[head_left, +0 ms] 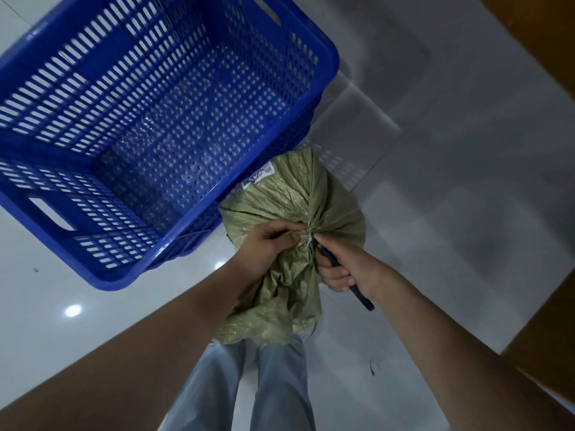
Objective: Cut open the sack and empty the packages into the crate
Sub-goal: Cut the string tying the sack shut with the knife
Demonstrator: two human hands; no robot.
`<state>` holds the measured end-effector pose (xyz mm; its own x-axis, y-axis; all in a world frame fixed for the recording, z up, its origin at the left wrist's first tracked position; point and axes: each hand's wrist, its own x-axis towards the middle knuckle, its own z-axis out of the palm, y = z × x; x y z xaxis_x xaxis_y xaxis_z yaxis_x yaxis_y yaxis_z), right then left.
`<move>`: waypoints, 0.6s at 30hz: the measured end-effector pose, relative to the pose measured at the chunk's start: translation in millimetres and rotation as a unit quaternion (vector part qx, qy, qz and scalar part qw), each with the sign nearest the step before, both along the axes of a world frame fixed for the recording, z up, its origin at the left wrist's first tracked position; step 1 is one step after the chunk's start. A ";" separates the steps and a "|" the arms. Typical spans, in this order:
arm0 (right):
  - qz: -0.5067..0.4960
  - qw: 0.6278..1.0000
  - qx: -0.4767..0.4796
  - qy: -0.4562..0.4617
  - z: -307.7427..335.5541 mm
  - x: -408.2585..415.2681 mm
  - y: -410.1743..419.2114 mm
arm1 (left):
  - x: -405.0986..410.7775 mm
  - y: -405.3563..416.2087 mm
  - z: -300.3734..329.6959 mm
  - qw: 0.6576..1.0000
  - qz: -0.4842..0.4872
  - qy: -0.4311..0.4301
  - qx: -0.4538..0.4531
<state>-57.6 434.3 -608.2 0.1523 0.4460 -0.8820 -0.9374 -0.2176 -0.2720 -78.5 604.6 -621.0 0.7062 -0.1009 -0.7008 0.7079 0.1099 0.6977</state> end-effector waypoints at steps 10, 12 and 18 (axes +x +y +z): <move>0.011 0.999 -0.035 -0.021 3.4 -12.2 3.8 | -17.0 -10.3 -0.3 0.998 0.007 -0.052 0.039; 0.007 0.999 -0.028 -0.028 3.8 -14.6 3.1 | -14.0 -9.2 -2.6 0.997 -0.012 -0.063 0.050; 0.009 0.998 -0.043 -0.048 7.0 -19.7 -0.1 | -2.1 -3.0 -4.6 0.986 -0.103 -0.096 0.088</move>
<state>-77.3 434.1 -601.2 0.2314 0.3729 -0.8985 -0.9034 -0.2604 -0.3408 -80.7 601.6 -625.7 0.8055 -0.1444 -0.5748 0.5550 -0.1564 0.8170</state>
